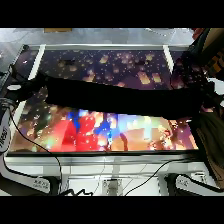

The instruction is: Fold the clothes and pants, and hang the long-sleeved shirts on hangers.

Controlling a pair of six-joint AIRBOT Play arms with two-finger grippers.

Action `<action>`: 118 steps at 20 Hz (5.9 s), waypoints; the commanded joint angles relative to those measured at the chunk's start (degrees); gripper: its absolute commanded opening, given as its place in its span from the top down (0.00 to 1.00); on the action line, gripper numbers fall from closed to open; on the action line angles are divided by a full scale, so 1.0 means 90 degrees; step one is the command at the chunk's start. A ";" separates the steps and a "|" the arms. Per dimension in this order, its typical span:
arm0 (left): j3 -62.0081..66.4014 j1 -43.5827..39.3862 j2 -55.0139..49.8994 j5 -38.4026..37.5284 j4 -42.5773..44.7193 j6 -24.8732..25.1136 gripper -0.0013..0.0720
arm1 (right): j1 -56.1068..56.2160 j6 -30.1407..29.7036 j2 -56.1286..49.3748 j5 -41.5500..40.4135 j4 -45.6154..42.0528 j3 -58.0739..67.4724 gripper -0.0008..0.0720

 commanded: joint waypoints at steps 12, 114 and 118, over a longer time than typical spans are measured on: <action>0.0066 -0.0265 -0.0398 0.0653 -0.0668 -0.0017 0.50 | 0.0238 0.0036 -0.0862 -0.0787 0.0022 0.0515 0.12; -0.0083 -0.3385 0.0743 -0.3208 0.1967 0.1005 0.08 | 0.5309 -0.0760 -0.2875 0.4413 -0.2455 0.5836 0.96; -0.0083 -0.2669 0.0976 -0.3534 0.2091 0.1001 0.01 | 0.5304 -0.0760 -0.2875 0.4444 -0.3036 0.5833 0.96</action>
